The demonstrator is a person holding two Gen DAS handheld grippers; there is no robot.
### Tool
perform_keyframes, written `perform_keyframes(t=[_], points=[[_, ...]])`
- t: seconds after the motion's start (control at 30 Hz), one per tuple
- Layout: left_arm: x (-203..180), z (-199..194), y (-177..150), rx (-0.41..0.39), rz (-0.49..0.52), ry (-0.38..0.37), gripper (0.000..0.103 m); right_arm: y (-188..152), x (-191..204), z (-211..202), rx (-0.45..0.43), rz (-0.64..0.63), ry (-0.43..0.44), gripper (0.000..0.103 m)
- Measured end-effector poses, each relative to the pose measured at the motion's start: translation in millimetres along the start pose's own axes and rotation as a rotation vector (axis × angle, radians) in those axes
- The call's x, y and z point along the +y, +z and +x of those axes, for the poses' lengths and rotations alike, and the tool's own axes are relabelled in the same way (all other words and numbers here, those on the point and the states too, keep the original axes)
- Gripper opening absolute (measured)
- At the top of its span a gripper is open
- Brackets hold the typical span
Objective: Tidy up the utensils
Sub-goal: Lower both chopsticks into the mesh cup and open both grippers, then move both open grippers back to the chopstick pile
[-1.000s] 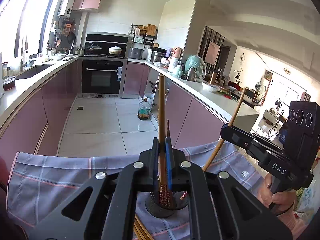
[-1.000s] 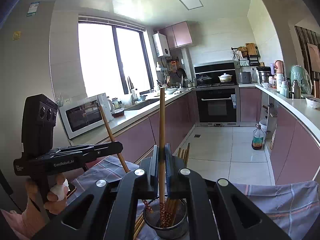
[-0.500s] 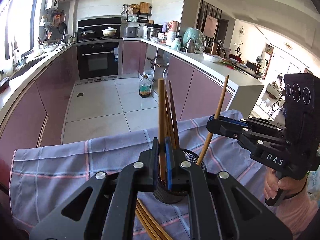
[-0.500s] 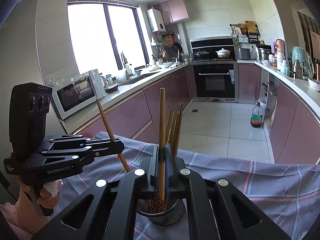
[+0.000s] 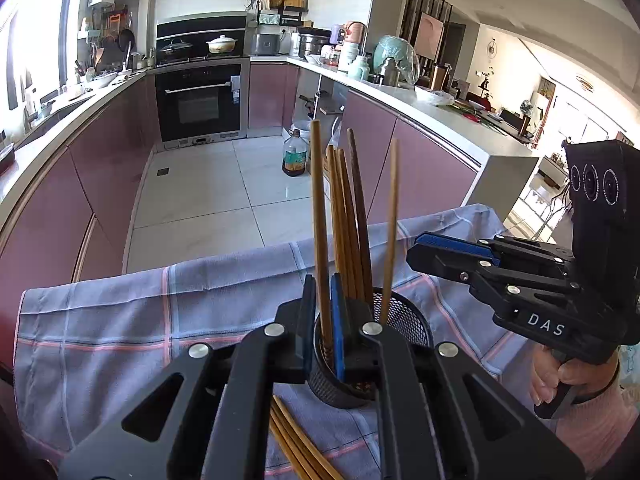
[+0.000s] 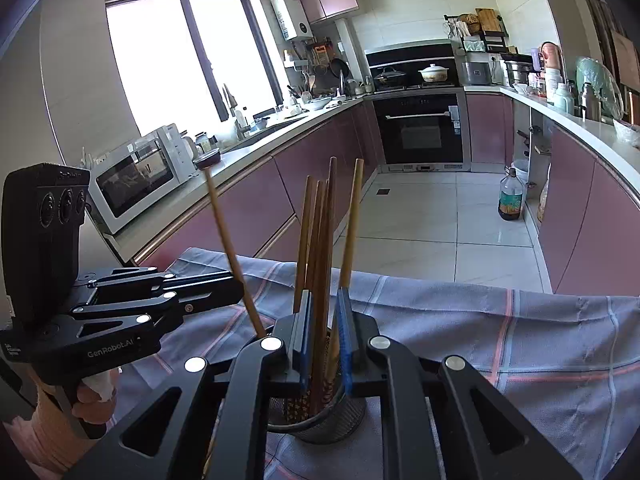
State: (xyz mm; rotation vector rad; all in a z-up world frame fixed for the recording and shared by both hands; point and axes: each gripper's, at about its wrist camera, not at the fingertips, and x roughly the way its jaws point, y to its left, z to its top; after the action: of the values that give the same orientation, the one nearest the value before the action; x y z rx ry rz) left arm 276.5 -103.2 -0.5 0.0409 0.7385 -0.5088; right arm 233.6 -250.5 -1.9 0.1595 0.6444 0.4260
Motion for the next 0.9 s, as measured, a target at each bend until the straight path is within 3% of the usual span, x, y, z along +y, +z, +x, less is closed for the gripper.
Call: perform_keyframes(t=[0.5, 0.7, 0.9], points=[[14, -17, -35, -0.059, -0.04, 0.058, 0.015, -18, 2, -15, -0.024, 0.008, 0.044, 0.023], [20, -34, -52, -0.085, -0.052, 0.084, 0.024, -30, 20, -27, -0.032, -0.028, 0.094, 0.027], [27, -45, -79, -0.072, -0.062, 0.125, 0.026, -49, 44, -31, 0.001, -0.078, 0.151, 0.028]])
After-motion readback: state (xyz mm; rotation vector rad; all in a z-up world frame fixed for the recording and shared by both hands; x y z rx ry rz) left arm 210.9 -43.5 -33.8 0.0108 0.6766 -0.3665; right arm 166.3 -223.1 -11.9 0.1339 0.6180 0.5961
